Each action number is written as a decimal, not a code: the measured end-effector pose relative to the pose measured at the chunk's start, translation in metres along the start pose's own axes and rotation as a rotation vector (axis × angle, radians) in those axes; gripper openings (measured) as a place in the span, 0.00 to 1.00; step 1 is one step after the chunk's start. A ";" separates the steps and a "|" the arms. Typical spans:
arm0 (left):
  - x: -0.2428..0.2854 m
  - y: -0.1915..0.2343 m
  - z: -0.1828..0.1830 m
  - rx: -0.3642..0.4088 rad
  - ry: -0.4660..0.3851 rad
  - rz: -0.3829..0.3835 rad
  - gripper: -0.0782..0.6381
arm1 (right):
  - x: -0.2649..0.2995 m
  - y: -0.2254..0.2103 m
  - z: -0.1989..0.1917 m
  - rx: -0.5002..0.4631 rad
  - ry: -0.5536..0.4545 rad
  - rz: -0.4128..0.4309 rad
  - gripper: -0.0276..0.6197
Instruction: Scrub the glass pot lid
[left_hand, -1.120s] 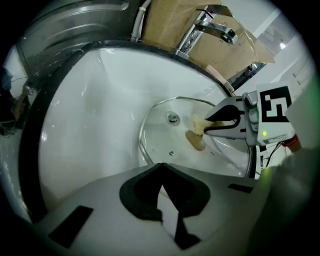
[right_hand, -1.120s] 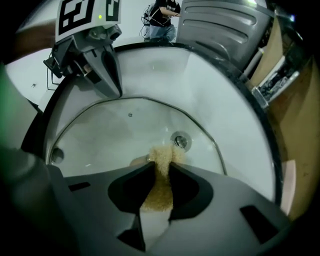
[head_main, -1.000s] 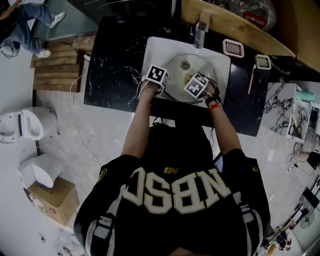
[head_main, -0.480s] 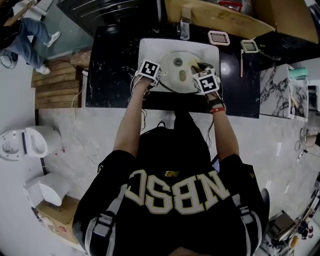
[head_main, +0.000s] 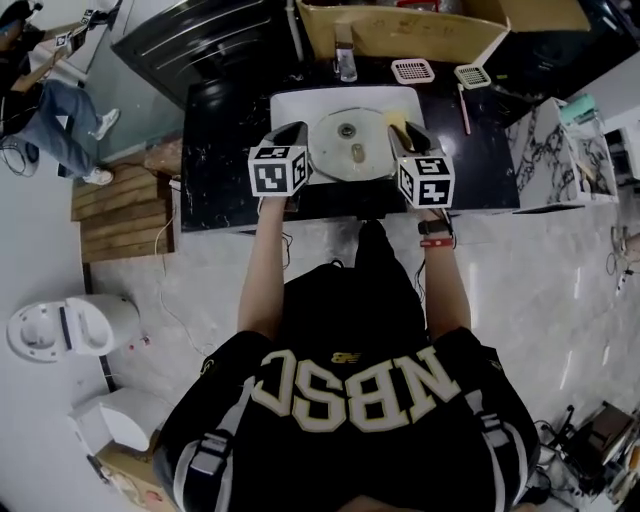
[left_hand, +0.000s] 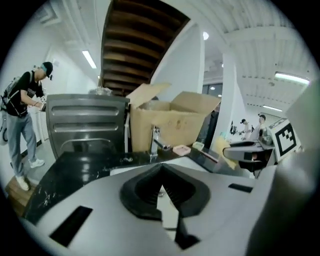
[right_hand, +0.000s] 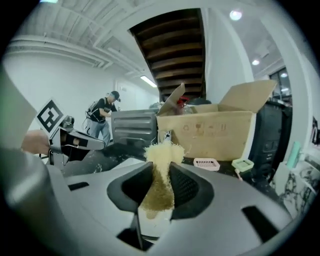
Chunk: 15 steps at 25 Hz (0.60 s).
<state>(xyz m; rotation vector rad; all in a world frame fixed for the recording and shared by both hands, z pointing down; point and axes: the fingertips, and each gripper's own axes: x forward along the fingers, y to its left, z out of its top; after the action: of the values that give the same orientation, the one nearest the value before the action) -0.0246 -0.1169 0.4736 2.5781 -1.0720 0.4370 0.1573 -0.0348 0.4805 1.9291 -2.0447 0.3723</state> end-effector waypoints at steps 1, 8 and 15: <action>-0.010 -0.005 0.013 0.010 -0.062 -0.005 0.13 | -0.008 0.000 0.007 0.012 -0.036 -0.013 0.22; -0.073 -0.034 0.065 0.119 -0.343 0.007 0.13 | -0.067 0.001 0.041 0.008 -0.212 -0.163 0.21; -0.100 -0.042 0.064 0.139 -0.397 0.042 0.13 | -0.097 0.016 0.053 0.022 -0.277 -0.183 0.21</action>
<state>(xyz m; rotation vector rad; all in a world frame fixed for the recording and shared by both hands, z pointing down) -0.0518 -0.0517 0.3693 2.8454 -1.2619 0.0023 0.1443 0.0350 0.3945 2.2679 -2.0052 0.0877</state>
